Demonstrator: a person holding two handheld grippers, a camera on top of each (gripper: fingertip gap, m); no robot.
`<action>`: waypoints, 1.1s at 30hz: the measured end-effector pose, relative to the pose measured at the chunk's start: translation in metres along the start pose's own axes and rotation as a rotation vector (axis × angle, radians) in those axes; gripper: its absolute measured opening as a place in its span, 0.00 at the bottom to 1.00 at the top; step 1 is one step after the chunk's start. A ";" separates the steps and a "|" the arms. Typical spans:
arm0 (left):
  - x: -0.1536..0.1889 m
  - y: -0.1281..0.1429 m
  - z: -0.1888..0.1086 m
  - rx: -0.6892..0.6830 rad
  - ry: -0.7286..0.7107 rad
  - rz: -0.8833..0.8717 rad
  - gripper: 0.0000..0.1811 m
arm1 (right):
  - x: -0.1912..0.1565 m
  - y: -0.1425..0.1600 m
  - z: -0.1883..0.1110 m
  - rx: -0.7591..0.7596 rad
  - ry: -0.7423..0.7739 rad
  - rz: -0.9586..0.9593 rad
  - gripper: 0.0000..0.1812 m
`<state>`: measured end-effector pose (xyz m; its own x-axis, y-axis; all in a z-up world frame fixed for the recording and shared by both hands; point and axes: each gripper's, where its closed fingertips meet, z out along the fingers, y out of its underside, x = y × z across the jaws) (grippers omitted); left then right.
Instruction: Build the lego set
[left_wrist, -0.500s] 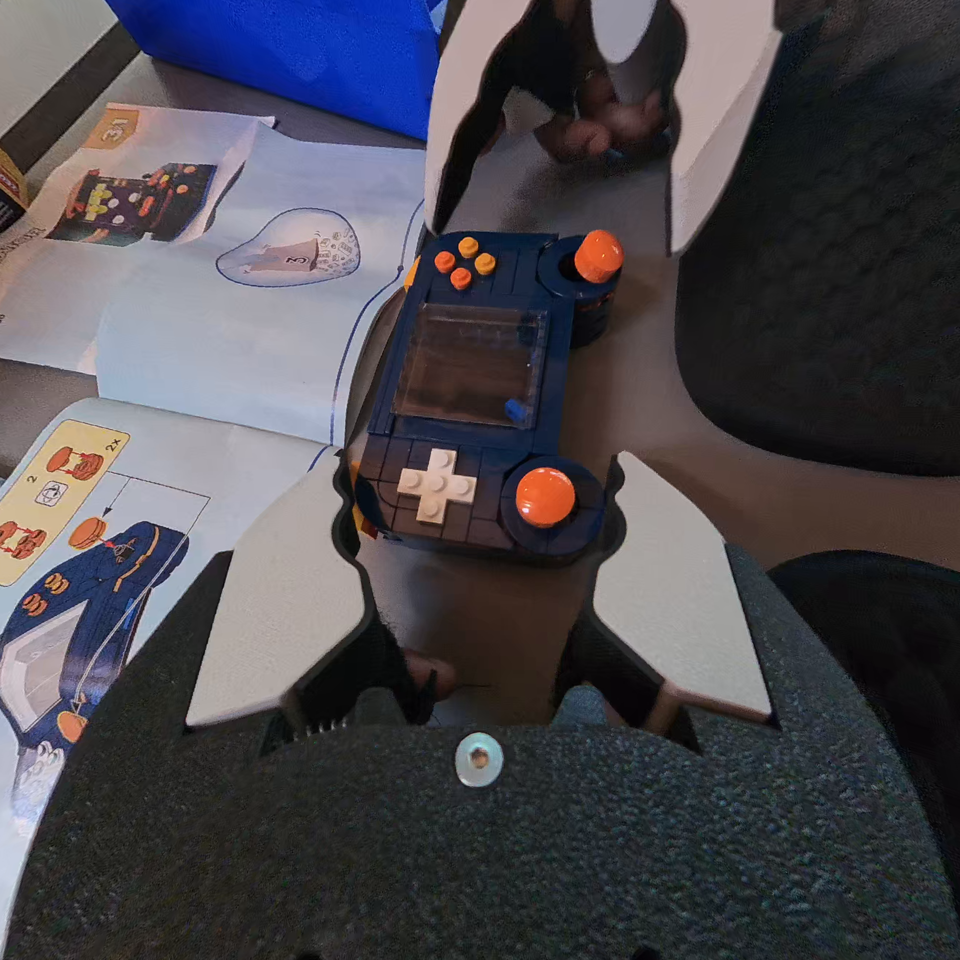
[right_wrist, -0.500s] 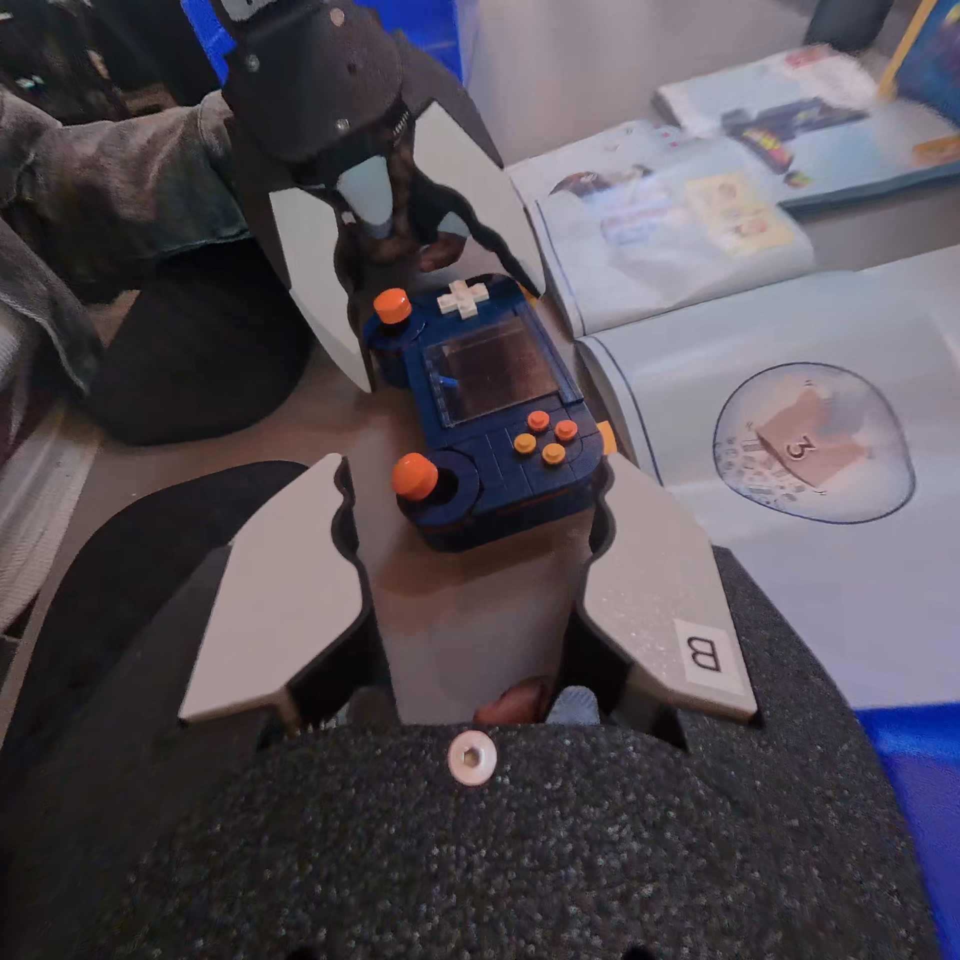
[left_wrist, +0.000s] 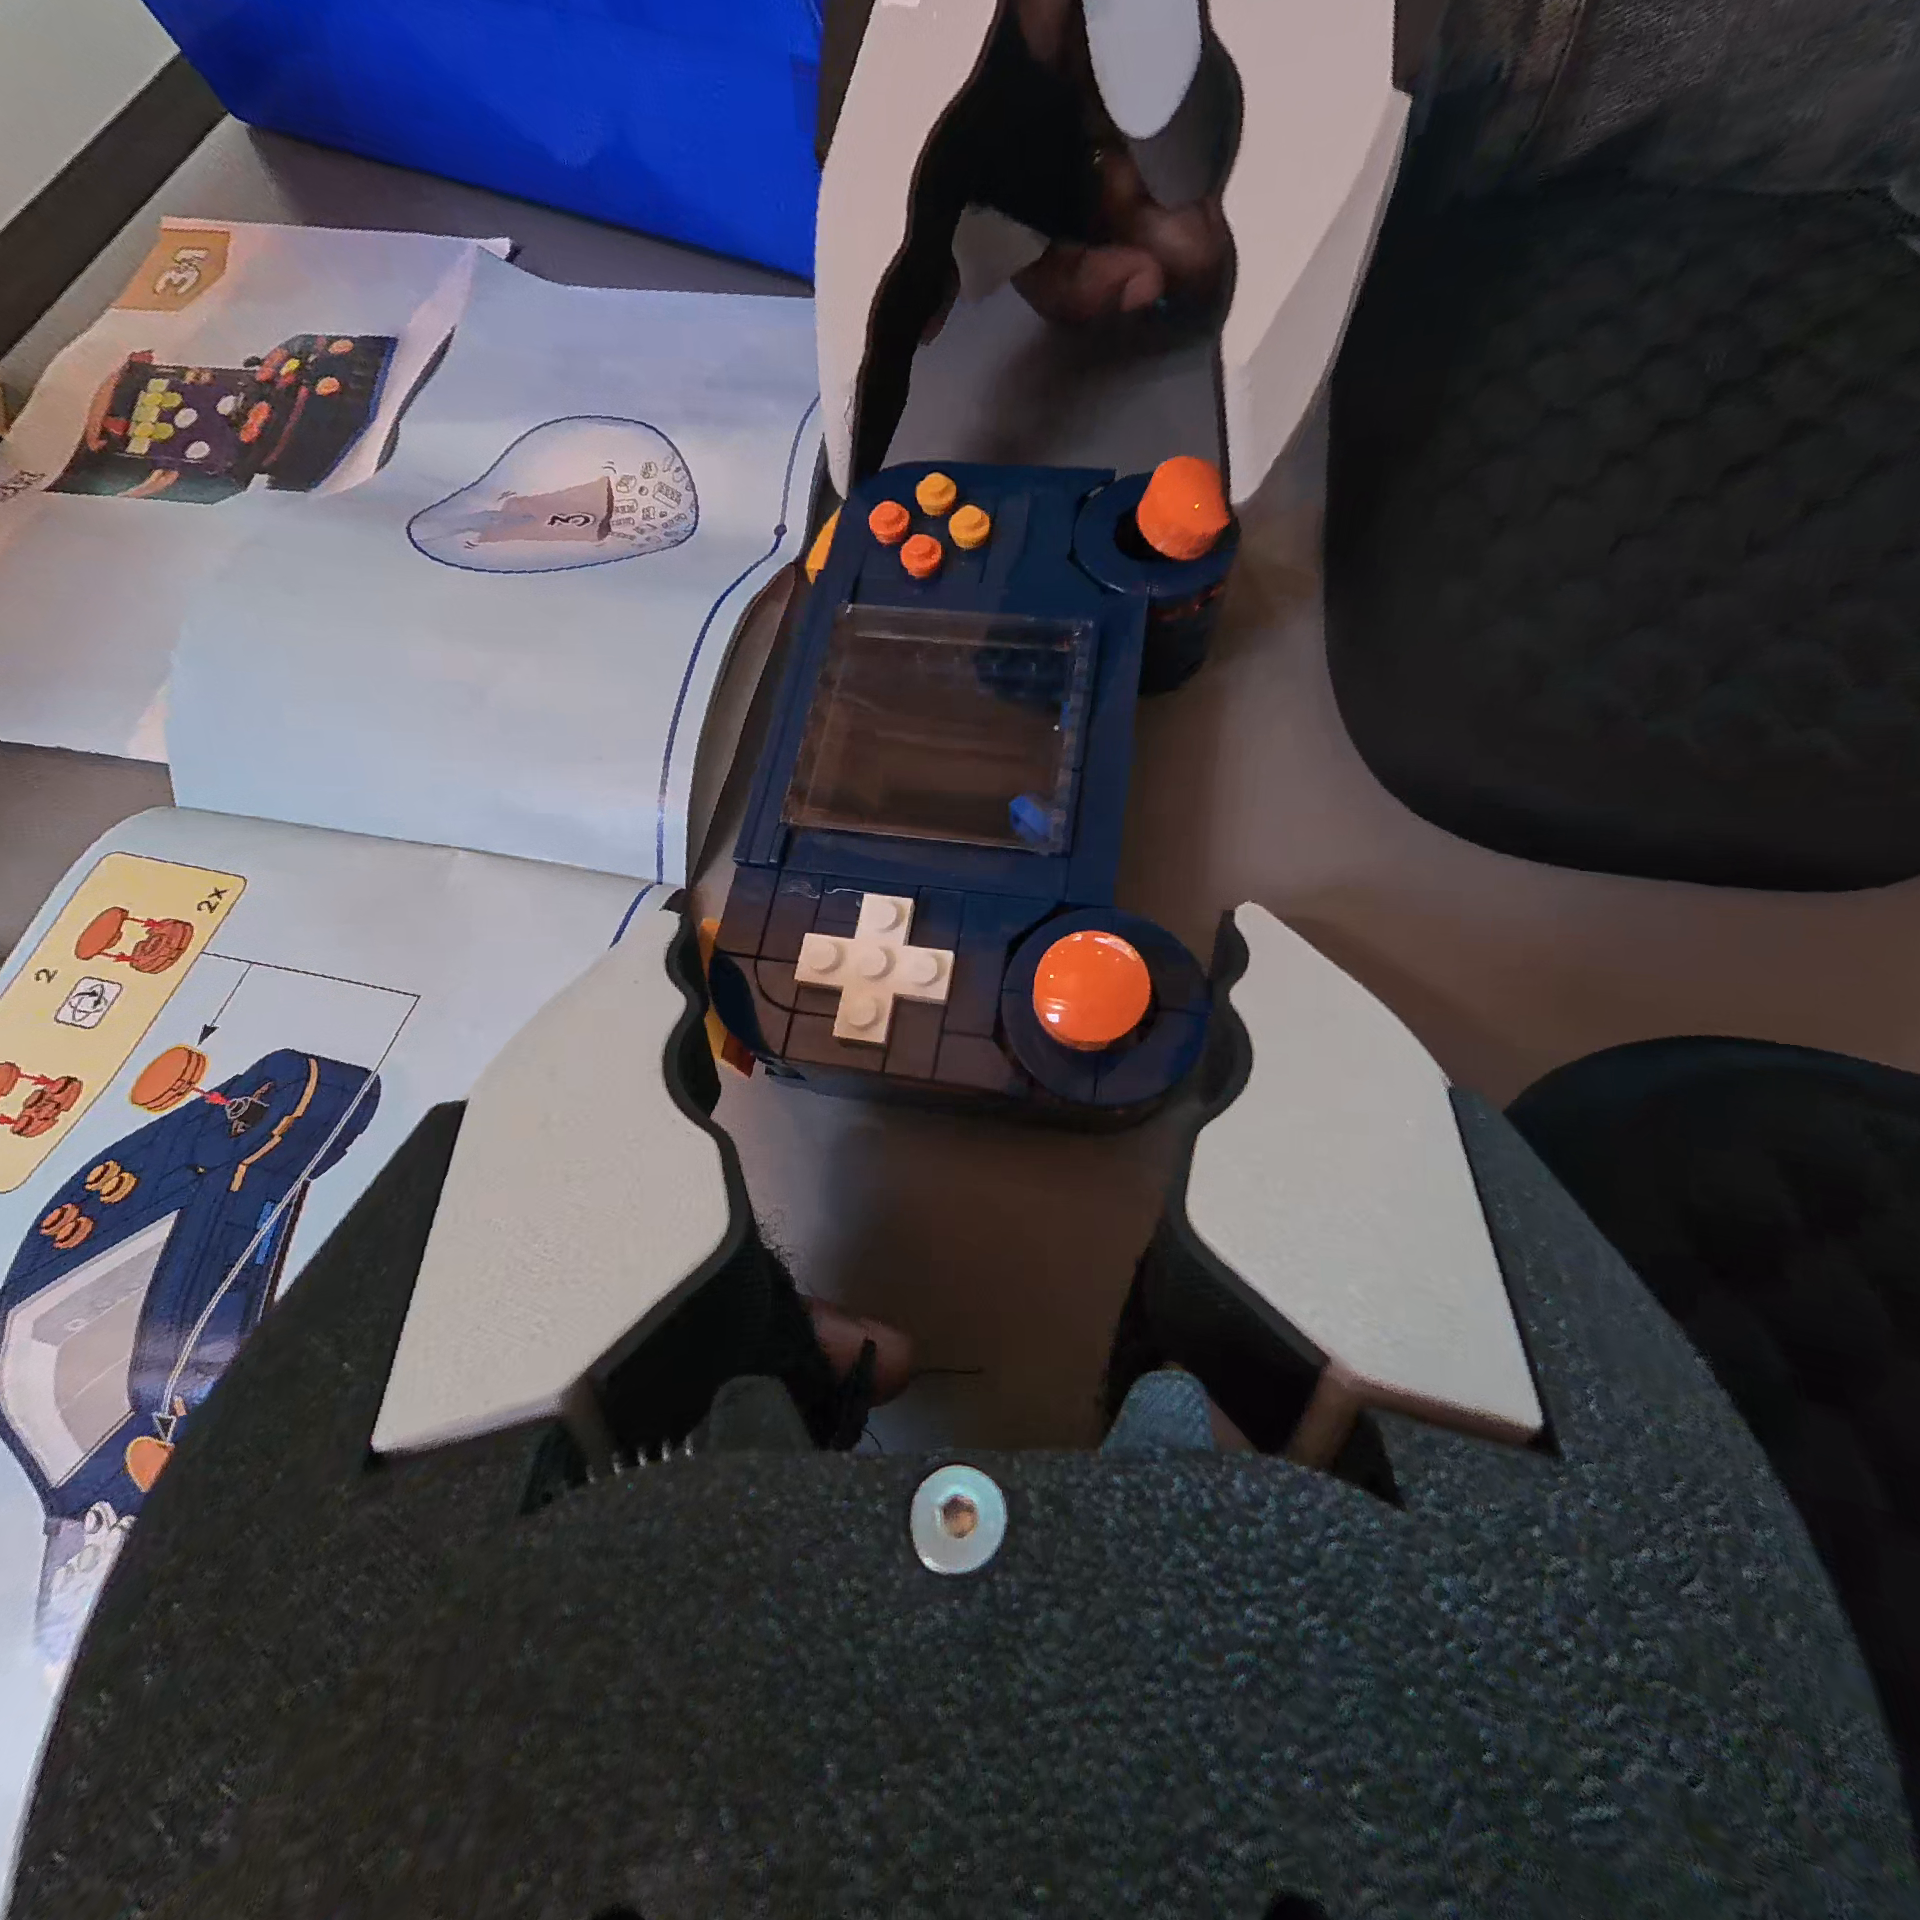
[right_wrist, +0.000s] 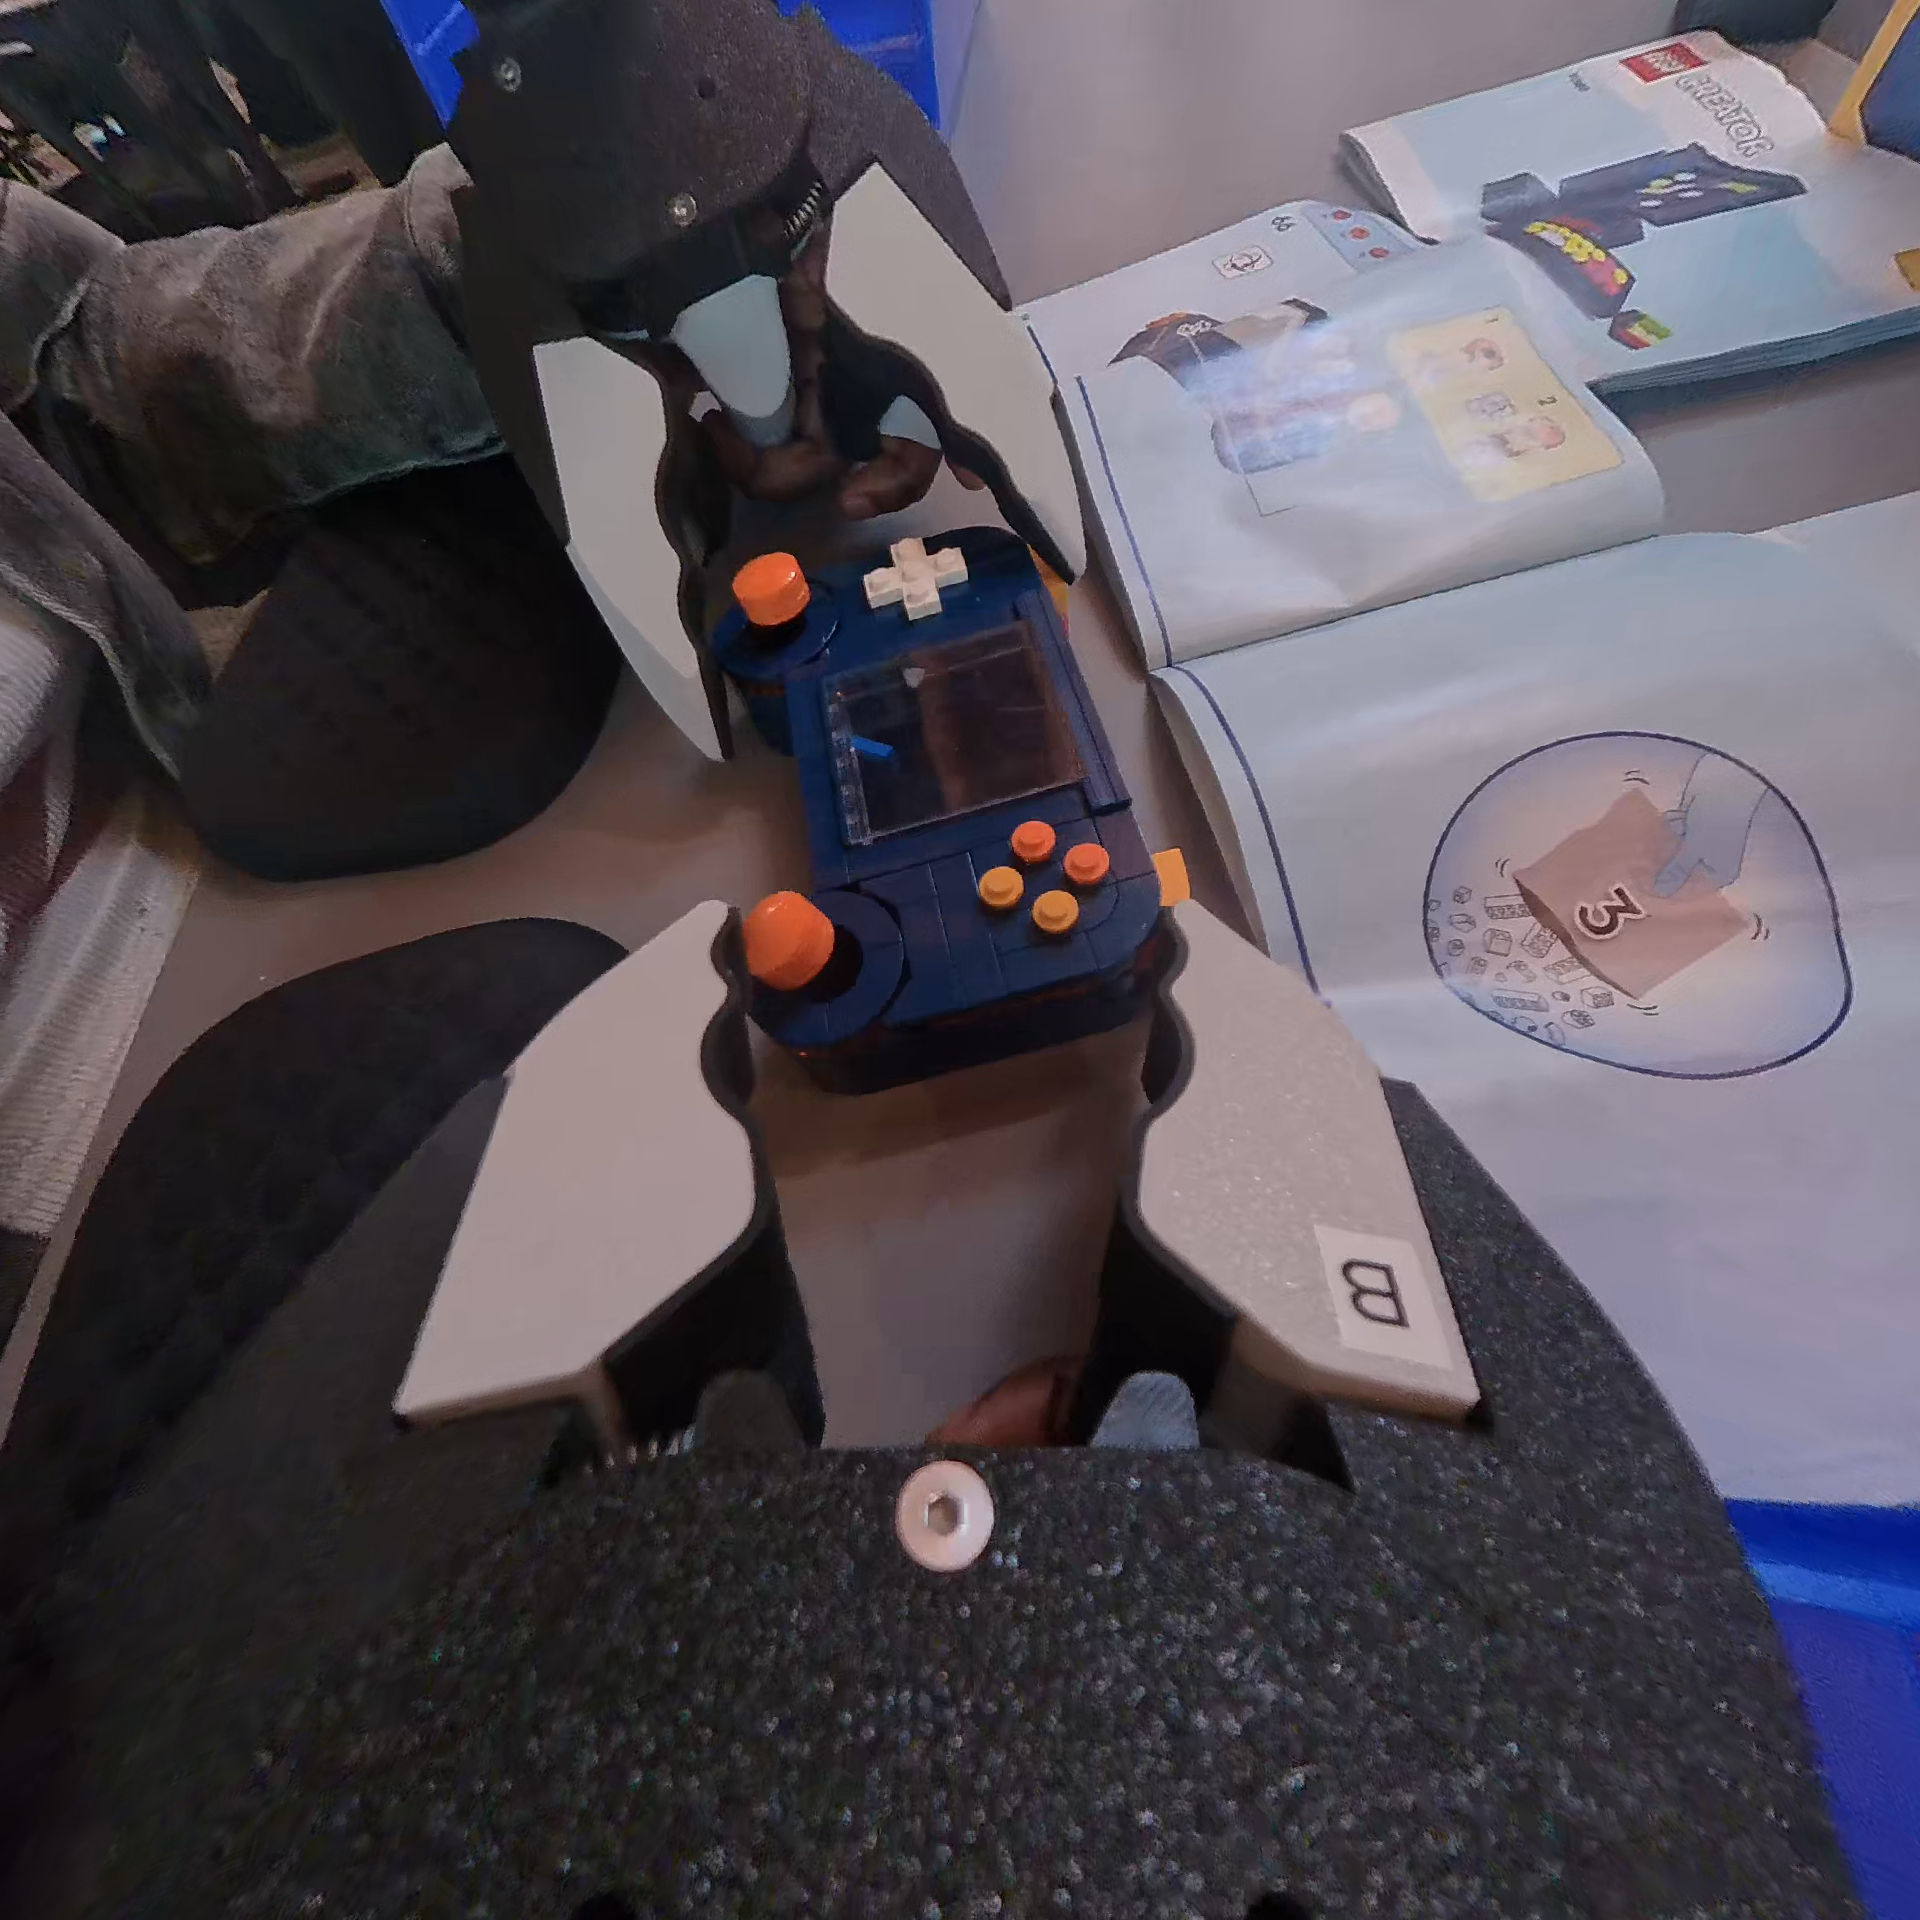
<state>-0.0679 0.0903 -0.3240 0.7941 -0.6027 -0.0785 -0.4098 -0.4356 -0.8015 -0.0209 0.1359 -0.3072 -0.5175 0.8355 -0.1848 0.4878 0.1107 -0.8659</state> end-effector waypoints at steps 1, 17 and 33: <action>0.000 0.000 0.000 0.000 0.004 0.003 0.51 | 0.000 -0.001 -0.001 0.006 -0.006 0.016 0.40; 0.018 -0.025 -0.052 0.262 -0.001 0.013 0.33 | -0.003 0.002 -0.010 0.019 0.019 0.024 0.50; 0.024 -0.002 -0.025 0.058 -0.128 0.155 0.16 | -0.002 0.015 0.012 -0.136 0.046 -0.095 0.50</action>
<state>-0.0589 0.0599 -0.3093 0.7757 -0.5681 -0.2749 -0.5077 -0.3030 -0.8065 -0.0210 0.1293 -0.3256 -0.5349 0.8410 -0.0809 0.5306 0.2599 -0.8068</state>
